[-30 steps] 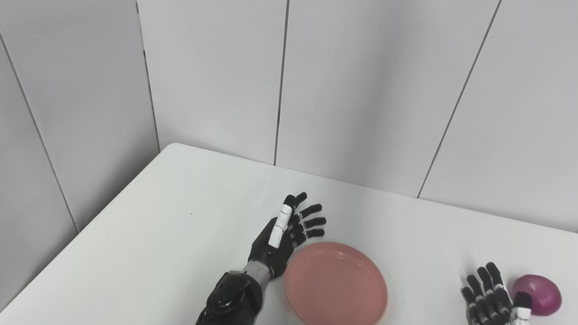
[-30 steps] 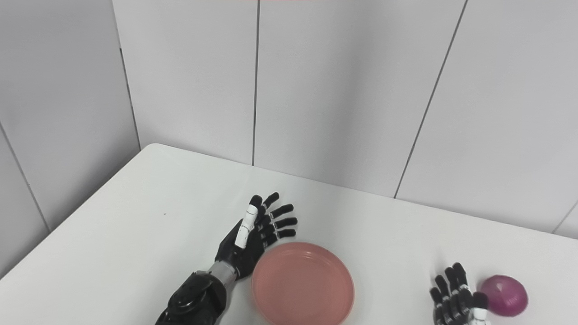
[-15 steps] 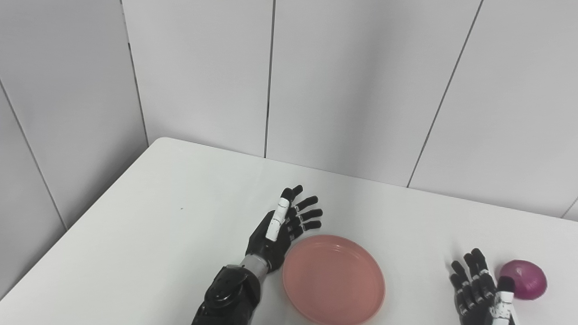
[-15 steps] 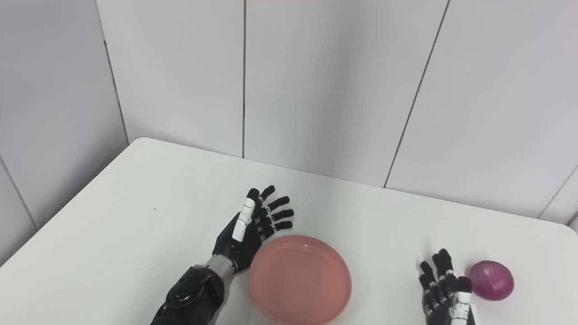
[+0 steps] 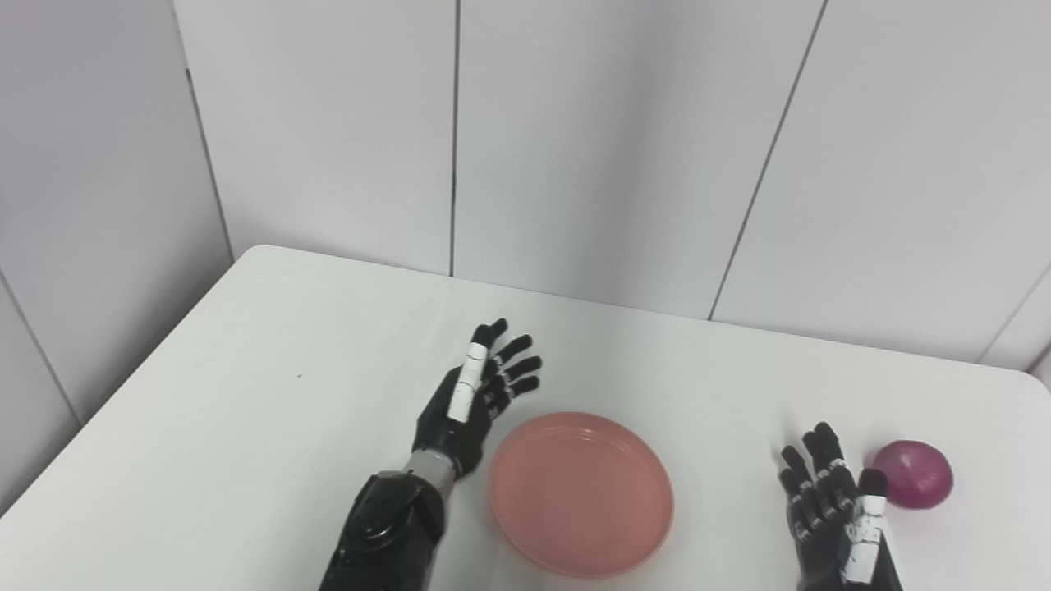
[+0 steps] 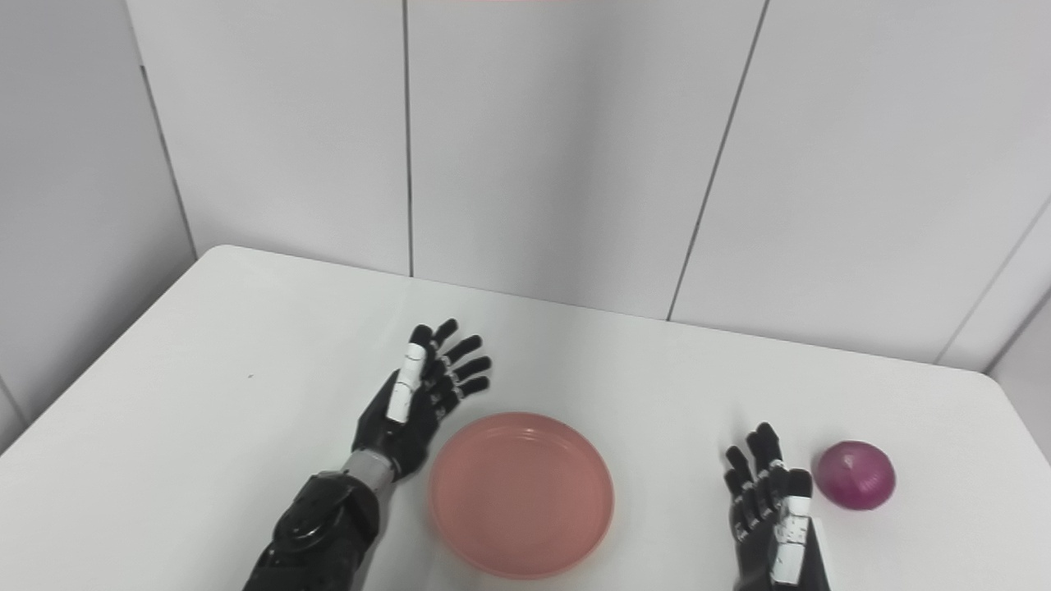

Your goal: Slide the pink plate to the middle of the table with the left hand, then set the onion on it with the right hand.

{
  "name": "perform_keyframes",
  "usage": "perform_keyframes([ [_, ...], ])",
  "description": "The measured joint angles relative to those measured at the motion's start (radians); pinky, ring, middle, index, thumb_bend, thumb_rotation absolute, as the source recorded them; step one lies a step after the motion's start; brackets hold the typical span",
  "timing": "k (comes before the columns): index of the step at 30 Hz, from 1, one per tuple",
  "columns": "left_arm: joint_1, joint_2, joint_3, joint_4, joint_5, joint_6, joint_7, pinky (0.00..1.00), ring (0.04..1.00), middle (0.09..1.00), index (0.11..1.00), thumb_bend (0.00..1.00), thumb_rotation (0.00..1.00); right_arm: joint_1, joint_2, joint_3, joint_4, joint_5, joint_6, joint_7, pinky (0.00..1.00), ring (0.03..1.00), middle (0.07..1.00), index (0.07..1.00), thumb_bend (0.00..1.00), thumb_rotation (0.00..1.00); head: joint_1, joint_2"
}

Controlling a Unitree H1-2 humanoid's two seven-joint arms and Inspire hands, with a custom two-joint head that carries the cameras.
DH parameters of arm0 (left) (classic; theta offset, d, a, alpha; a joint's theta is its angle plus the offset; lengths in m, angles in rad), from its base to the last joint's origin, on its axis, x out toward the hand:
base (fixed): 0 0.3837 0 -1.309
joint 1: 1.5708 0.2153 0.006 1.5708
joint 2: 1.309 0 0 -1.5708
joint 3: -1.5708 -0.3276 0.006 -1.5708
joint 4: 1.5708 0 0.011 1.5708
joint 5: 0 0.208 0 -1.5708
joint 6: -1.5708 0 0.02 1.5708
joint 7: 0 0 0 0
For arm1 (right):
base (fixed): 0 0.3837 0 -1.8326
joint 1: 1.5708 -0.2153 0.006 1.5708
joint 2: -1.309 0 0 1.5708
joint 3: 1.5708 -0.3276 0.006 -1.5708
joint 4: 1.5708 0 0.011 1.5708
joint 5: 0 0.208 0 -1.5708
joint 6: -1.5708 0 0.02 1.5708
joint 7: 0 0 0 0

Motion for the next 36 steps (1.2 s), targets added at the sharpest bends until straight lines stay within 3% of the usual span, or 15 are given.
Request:
perform_keyframes([
  [8,0.001,0.056,-0.037,-0.025,0.061,0.026,0.000,0.99,0.951,0.952,0.975,0.83,0.89,0.001,0.044,0.023,-0.013,-0.030,0.000,-0.021,0.99,0.946,0.986,0.967,0.83,0.95,-0.063,0.011],
  [9,0.002,0.060,-0.041,-0.032,0.065,0.037,0.000,0.99,0.961,0.960,0.978,0.83,0.89,0.001,0.052,0.025,-0.014,-0.032,0.000,-0.026,0.99,0.943,0.983,0.963,0.83,0.94,-0.093,0.015],
  [22,0.003,0.078,-0.050,-0.089,0.065,0.140,0.010,1.00,1.000,0.991,0.987,0.82,0.91,0.012,0.098,0.048,-0.066,-0.097,0.000,-0.080,0.97,0.934,0.955,0.955,0.84,0.91,-0.167,0.028],
  [25,0.003,0.078,-0.051,-0.096,0.065,0.152,0.011,1.00,1.000,0.990,0.993,0.80,0.92,0.012,0.096,0.051,-0.081,-0.112,0.002,-0.090,0.97,0.935,0.961,0.958,0.81,0.95,-0.172,0.026],
  [27,0.004,0.078,-0.053,-0.104,0.065,0.164,0.014,1.00,1.000,0.986,0.986,0.79,0.92,0.014,0.091,0.053,-0.092,-0.130,0.015,-0.097,0.94,0.915,0.947,0.946,0.85,0.94,-0.187,0.025],
  [30,0.004,0.074,-0.059,-0.107,0.065,0.172,0.019,1.00,1.000,0.992,0.988,0.79,0.90,0.014,0.073,0.046,-0.120,-0.154,0.059,-0.117,0.93,0.913,0.944,0.943,0.85,0.93,-0.193,0.025],
  [36,0.007,0.062,-0.059,-0.108,0.064,0.175,0.026,1.00,0.997,0.986,0.986,0.78,0.90,-0.001,0.032,-0.015,-0.190,-0.180,0.103,-0.160,0.92,0.897,0.930,0.920,0.91,0.88,-0.229,0.015],
])
